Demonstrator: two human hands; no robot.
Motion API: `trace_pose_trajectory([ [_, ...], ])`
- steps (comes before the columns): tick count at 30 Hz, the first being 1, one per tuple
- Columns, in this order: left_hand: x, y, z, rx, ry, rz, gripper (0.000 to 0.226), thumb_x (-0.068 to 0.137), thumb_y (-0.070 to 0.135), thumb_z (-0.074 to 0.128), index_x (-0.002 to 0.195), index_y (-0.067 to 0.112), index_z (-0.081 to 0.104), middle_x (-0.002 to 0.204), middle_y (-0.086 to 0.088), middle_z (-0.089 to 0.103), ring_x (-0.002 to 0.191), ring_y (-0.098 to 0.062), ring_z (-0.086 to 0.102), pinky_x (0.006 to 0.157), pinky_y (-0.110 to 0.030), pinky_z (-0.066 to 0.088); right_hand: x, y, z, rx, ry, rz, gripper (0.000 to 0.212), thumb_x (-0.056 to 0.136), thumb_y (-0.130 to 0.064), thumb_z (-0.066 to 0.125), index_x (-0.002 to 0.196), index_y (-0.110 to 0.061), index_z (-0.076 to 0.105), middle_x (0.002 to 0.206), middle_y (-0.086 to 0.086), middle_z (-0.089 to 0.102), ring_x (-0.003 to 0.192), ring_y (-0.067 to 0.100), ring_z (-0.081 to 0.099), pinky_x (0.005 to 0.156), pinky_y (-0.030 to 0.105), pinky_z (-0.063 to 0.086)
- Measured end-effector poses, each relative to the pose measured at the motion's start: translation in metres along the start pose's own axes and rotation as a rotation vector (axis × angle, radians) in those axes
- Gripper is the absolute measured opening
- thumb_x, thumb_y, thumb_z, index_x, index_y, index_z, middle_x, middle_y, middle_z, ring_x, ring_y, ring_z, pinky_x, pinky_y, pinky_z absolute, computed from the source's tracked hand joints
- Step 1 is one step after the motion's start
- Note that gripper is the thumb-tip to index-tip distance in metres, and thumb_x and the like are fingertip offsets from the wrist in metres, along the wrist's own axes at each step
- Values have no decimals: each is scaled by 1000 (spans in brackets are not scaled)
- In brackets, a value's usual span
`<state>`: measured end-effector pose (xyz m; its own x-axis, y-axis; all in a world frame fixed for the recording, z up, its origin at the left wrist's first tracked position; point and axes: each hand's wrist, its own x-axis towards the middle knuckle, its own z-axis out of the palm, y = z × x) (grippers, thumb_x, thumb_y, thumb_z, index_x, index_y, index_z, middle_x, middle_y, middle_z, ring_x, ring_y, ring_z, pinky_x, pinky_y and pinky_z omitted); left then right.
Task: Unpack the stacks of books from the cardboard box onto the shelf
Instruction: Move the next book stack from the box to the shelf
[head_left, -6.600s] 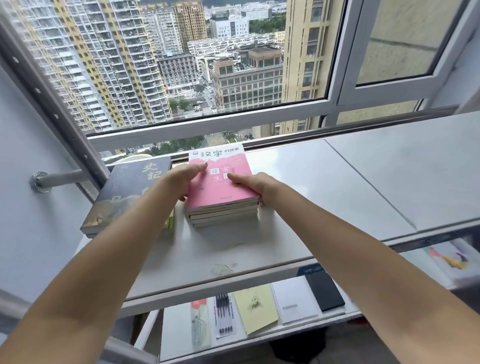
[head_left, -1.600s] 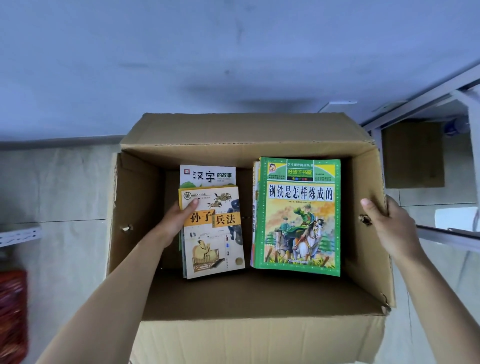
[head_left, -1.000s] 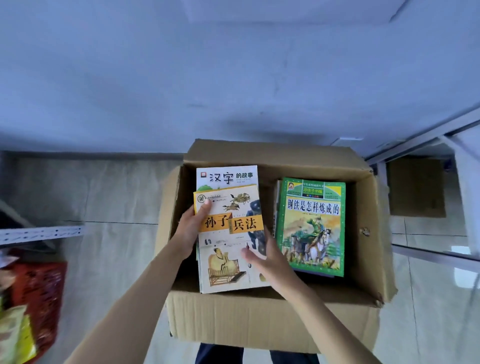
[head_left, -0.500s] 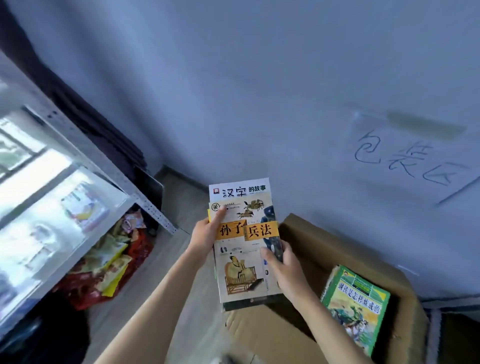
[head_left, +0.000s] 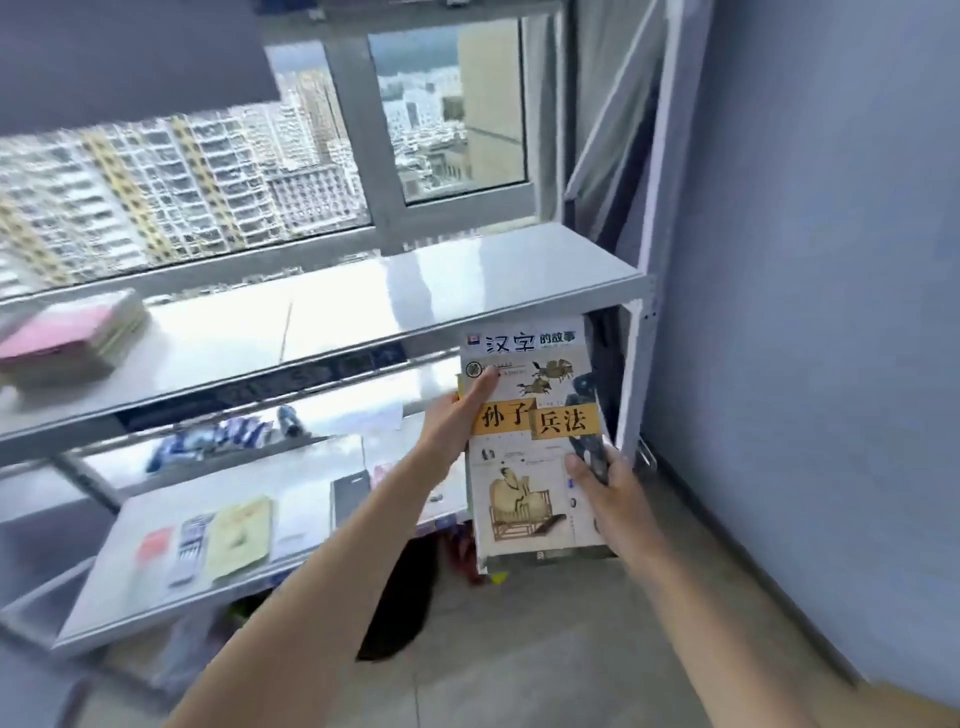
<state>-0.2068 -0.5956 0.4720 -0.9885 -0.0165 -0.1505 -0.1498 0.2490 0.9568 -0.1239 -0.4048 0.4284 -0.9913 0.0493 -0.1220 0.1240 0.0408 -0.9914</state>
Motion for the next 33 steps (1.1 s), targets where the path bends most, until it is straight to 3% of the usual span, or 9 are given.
trace_pose_trajectory([
  [4, 11, -1, -128, -37, 121, 42, 50, 79, 65, 60, 86, 17, 72, 80, -3, 77, 75, -21, 74, 74, -32, 59, 32, -32, 119, -16, -81, -80, 22, 88, -39, 63, 102, -27, 54, 105, 7, 70, 100, 25, 66, 92, 49, 50],
  [8, 24, 0, -226, -133, 185, 131, 74, 72, 69, 63, 104, 3, 70, 95, -15, 76, 85, -33, 73, 82, -41, 59, 72, -61, 214, -45, -127, -161, 15, 91, -30, 62, 98, -22, 52, 95, 8, 66, 78, 17, 61, 62, 30, 46],
  [13, 57, 5, -313, -171, 354, 225, 77, 70, 73, 61, 107, 5, 68, 96, -13, 76, 87, -32, 73, 79, -42, 60, 124, -94, 310, -32, -227, -252, 28, 92, -24, 60, 114, -13, 46, 110, 18, 64, 100, 34, 65, 88, 53, 53],
  [18, 119, 21, -404, -194, 526, 359, 55, 75, 60, 61, 103, 14, 65, 95, -11, 75, 85, -30, 73, 77, -43, 59, 203, -132, 411, 13, -347, -375, 26, 94, -10, 56, 114, -9, 39, 110, 24, 61, 102, 41, 61, 87, 53, 54],
  [22, 159, 19, -451, -175, 579, 441, 56, 79, 51, 62, 113, 7, 58, 96, -14, 72, 83, -33, 71, 77, -52, 59, 252, -150, 463, 17, -432, -409, 23, 96, -3, 51, 112, -4, 35, 98, 4, 57, 89, 20, 56, 64, 18, 54],
  [26, 187, -8, -474, -172, 584, 450, 49, 75, 53, 63, 104, 15, 58, 94, -11, 70, 87, -37, 70, 75, -51, 59, 281, -145, 494, -43, -461, -364, 27, 95, -1, 51, 115, -5, 34, 113, 16, 53, 95, 20, 54, 65, 16, 52],
  [29, 205, -26, -483, -187, 608, 454, 43, 70, 58, 63, 95, 23, 61, 86, 0, 72, 82, -28, 71, 67, -40, 60, 295, -132, 501, -48, -455, -346, 27, 94, 0, 51, 115, -9, 35, 105, 9, 56, 83, 12, 53, 53, 8, 47],
  [31, 215, -34, -488, -219, 586, 476, 38, 70, 56, 66, 93, 25, 62, 79, 8, 74, 75, -15, 72, 59, -28, 57, 303, -125, 502, -49, -460, -345, 28, 95, 1, 51, 114, -11, 35, 101, 3, 58, 84, 13, 57, 56, 10, 49],
  [33, 223, -46, -487, -231, 516, 480, 39, 72, 54, 69, 97, 26, 64, 85, 7, 76, 80, -17, 73, 63, -31, 59, 307, -116, 501, -45, -480, -311, 31, 94, 1, 53, 113, -17, 36, 104, 0, 60, 88, 8, 63, 60, 12, 51],
])
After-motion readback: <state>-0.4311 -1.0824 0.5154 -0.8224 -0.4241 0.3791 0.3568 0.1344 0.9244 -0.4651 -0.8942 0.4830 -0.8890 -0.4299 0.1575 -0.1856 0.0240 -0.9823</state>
